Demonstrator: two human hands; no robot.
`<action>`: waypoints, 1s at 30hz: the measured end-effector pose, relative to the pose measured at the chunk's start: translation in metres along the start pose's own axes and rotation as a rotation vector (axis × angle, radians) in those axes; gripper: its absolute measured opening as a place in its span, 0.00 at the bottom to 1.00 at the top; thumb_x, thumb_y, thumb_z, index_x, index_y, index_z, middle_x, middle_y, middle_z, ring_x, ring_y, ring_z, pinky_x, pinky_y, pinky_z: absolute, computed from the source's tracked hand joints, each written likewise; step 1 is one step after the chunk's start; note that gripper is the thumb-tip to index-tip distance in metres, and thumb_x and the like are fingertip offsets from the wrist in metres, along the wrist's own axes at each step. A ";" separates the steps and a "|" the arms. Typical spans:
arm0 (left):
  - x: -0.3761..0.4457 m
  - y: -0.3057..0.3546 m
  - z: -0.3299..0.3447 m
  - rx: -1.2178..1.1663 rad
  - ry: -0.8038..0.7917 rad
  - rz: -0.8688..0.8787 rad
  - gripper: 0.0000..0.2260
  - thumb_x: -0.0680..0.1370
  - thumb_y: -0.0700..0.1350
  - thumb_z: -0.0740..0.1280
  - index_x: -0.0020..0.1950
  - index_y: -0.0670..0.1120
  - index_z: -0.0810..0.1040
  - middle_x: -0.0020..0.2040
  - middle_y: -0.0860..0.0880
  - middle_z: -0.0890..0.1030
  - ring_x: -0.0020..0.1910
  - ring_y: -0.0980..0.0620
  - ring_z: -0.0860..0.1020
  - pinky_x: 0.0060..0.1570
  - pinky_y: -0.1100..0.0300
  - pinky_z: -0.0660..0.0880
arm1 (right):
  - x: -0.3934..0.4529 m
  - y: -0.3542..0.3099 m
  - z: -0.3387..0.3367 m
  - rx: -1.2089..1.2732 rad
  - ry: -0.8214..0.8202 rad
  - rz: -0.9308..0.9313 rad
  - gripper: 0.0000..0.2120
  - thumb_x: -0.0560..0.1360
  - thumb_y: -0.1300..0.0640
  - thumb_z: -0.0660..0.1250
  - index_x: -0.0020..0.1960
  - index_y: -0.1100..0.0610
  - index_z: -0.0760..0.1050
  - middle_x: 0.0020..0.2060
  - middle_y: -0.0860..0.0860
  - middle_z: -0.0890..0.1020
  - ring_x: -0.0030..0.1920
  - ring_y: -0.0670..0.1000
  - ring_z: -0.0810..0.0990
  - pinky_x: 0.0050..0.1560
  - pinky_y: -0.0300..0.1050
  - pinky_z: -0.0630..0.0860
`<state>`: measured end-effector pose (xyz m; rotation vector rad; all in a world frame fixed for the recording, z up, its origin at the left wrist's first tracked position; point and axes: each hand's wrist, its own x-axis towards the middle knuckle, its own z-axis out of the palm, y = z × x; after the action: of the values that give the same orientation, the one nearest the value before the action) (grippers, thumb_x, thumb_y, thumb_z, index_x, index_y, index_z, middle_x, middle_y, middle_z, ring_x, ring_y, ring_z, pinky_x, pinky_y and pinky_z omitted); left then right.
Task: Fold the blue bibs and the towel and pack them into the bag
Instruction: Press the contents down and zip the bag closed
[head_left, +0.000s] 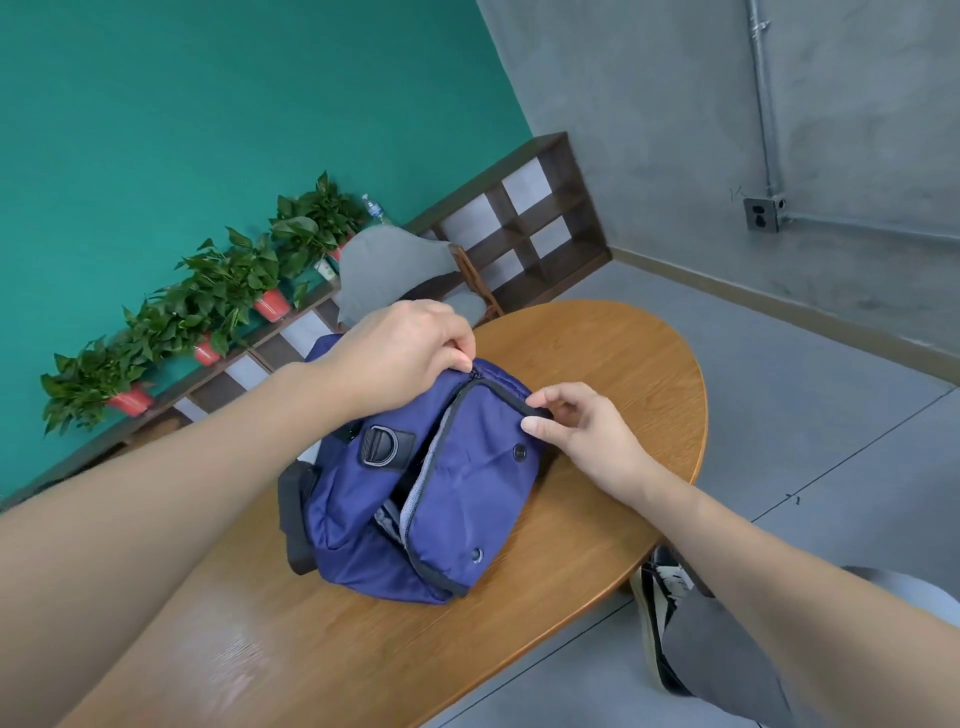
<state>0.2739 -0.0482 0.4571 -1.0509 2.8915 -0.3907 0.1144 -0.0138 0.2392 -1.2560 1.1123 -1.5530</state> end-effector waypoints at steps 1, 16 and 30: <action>-0.004 0.001 0.001 0.000 0.027 0.006 0.06 0.79 0.50 0.66 0.46 0.54 0.82 0.46 0.56 0.80 0.48 0.53 0.78 0.52 0.47 0.78 | -0.001 -0.011 0.002 0.036 -0.006 -0.050 0.11 0.72 0.57 0.78 0.53 0.51 0.82 0.54 0.48 0.81 0.50 0.38 0.76 0.55 0.31 0.70; -0.061 0.004 0.008 0.030 0.203 0.000 0.07 0.79 0.48 0.65 0.46 0.50 0.83 0.44 0.54 0.82 0.49 0.50 0.78 0.46 0.50 0.76 | 0.020 -0.054 0.014 -0.109 -0.078 -0.133 0.07 0.76 0.59 0.74 0.45 0.47 0.83 0.46 0.43 0.83 0.46 0.38 0.80 0.47 0.28 0.70; -0.100 0.016 0.008 -0.079 0.389 -0.041 0.06 0.79 0.48 0.71 0.46 0.47 0.81 0.44 0.51 0.80 0.47 0.49 0.77 0.46 0.49 0.75 | 0.008 -0.065 0.011 -0.353 -0.023 -0.132 0.03 0.75 0.56 0.76 0.46 0.50 0.82 0.43 0.41 0.81 0.41 0.42 0.77 0.45 0.33 0.71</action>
<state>0.3413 0.0255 0.4410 -1.1630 3.2518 -0.5419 0.1192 -0.0053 0.3046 -1.6049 1.3528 -1.4742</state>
